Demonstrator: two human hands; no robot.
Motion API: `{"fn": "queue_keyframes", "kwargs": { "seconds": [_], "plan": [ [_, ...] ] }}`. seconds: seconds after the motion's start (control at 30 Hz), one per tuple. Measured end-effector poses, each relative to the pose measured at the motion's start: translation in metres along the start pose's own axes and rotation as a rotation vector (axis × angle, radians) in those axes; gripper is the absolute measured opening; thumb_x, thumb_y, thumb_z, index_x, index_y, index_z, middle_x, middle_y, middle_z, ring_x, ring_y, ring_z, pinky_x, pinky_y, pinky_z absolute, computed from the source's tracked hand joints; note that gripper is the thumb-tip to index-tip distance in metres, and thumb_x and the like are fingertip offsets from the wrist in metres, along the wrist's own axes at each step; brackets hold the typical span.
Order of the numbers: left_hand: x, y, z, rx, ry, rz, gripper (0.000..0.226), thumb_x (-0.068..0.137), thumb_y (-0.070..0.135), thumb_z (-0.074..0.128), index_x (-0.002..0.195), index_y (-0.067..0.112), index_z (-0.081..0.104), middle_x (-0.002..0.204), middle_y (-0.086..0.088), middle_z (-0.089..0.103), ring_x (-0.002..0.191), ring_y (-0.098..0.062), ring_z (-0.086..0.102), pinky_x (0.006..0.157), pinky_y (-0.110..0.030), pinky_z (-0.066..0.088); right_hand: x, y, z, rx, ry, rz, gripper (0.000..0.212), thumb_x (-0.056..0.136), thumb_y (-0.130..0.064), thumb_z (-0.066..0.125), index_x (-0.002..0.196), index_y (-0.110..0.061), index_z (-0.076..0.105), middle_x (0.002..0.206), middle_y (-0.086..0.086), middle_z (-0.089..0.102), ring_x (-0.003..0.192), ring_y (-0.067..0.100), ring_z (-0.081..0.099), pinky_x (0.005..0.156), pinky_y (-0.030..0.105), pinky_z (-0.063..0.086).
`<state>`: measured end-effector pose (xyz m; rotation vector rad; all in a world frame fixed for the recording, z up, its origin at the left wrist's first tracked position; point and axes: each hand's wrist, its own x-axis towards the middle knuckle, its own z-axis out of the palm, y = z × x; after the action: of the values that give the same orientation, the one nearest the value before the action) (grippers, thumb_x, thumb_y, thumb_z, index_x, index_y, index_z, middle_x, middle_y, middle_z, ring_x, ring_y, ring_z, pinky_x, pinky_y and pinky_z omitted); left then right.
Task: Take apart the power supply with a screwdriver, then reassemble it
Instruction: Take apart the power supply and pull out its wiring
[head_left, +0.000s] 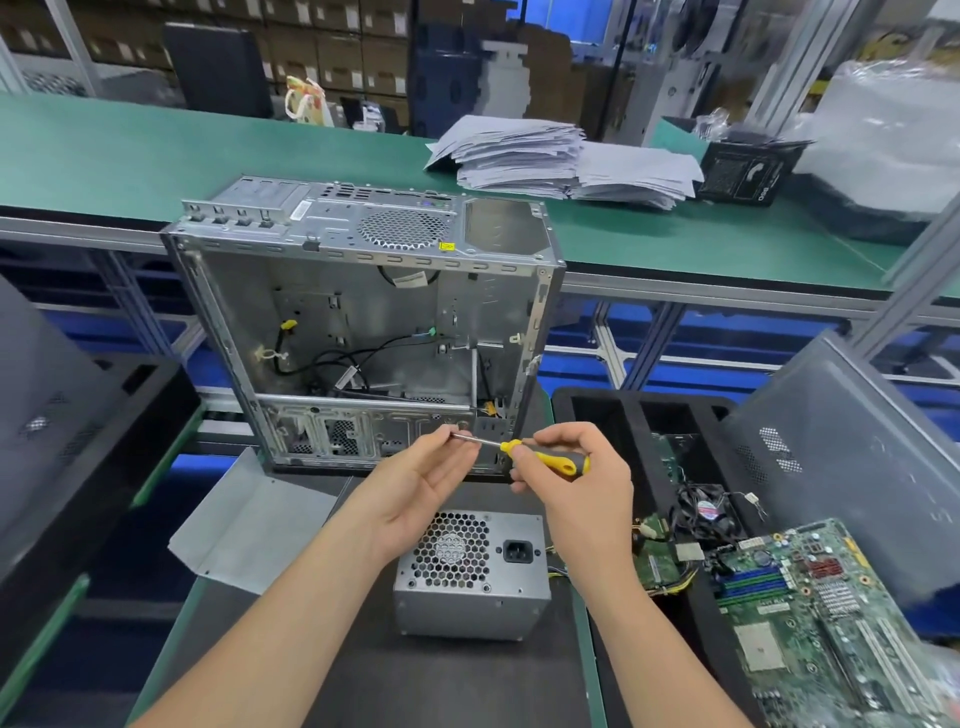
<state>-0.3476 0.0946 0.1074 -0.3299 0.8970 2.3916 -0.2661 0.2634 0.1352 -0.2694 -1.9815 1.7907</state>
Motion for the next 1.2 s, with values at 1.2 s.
{"fn": "queue_keyframes", "kwargs": {
  "seconds": [1.2],
  "plan": [
    [-0.022,0.014,-0.056,0.780,0.082,-0.230,0.031,0.107,0.026,0.056,0.120,0.003,0.071,0.110,-0.015,0.078,0.103,-0.028,0.076,0.088,-0.040,0.061,0.012,-0.010,0.000,0.051,0.043,-0.001,0.041,0.082,-0.008,0.088,0.111,-0.018,0.062,0.091,0.004,0.078,0.077,0.024,0.078,0.063,0.029,0.062]
  ]
}}
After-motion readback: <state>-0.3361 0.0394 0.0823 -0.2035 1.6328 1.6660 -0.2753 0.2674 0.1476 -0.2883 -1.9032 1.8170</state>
